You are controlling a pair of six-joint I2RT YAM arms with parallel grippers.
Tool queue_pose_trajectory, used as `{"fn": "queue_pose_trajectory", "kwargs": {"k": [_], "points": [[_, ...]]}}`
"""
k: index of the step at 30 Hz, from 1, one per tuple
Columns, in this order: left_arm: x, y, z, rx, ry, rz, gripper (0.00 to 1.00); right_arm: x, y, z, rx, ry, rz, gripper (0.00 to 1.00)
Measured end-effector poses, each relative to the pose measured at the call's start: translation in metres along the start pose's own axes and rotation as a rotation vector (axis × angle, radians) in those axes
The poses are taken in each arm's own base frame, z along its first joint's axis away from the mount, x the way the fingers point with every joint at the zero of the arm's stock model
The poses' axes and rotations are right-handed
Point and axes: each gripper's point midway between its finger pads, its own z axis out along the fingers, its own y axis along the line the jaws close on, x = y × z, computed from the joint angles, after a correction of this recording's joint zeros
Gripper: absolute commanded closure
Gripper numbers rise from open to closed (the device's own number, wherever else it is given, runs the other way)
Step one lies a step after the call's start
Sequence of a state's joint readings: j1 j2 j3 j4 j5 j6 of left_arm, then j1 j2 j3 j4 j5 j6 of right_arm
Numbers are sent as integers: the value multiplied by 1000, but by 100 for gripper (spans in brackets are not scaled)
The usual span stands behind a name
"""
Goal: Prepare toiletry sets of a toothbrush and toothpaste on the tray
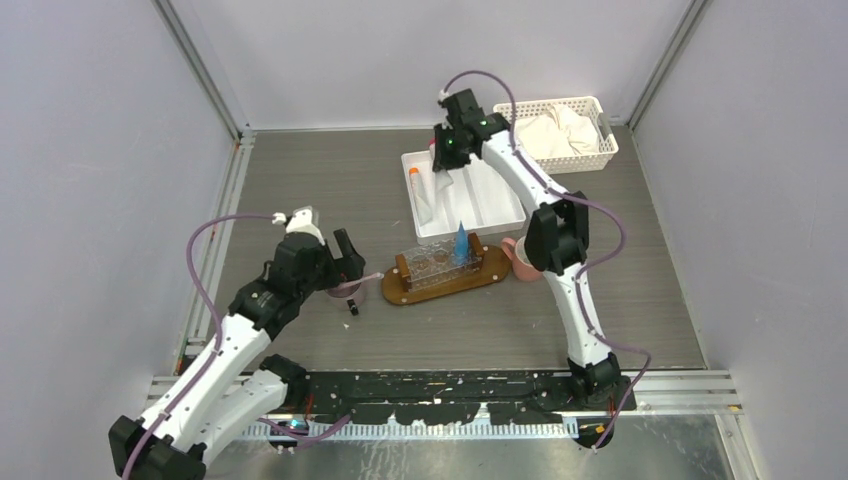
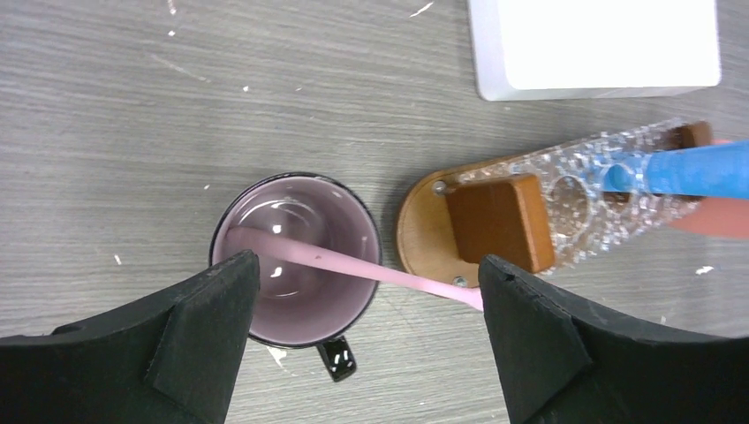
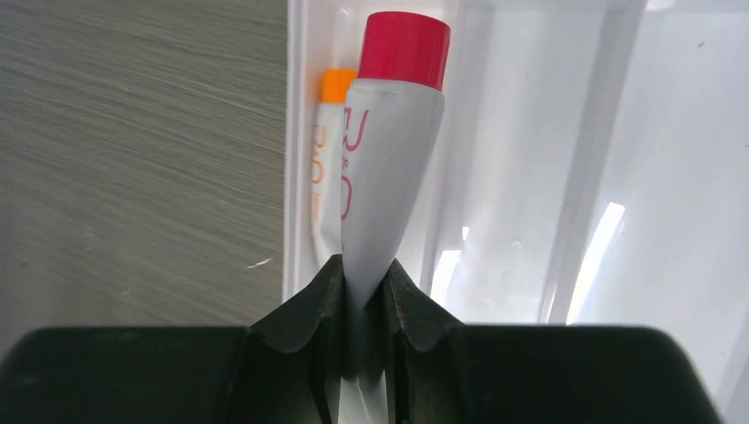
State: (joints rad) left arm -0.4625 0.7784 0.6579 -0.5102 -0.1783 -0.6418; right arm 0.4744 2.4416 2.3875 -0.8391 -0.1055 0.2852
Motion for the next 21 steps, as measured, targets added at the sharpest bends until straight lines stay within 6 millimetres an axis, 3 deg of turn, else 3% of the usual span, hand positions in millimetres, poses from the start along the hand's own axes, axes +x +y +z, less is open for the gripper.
{"fn": "queue_pose_trajectory", "kwargs": {"k": [6, 11, 14, 17, 21], "points": [[-25, -30, -20, 136, -50, 43, 14, -53, 31, -85, -121, -153, 66, 86], [-62, -73, -45, 302, -129, 147, 14, -69, 66, -155, -242, -218, 120, 88], [-85, -110, -67, 412, -195, 274, 15, -63, 81, -190, -314, -211, 159, 88], [-96, -155, -95, 506, -264, 443, 16, -44, 89, -215, -360, -163, 197, 88], [-76, -214, -127, 585, -327, 704, 16, -19, 89, -231, -365, -100, 215, 88]]}}
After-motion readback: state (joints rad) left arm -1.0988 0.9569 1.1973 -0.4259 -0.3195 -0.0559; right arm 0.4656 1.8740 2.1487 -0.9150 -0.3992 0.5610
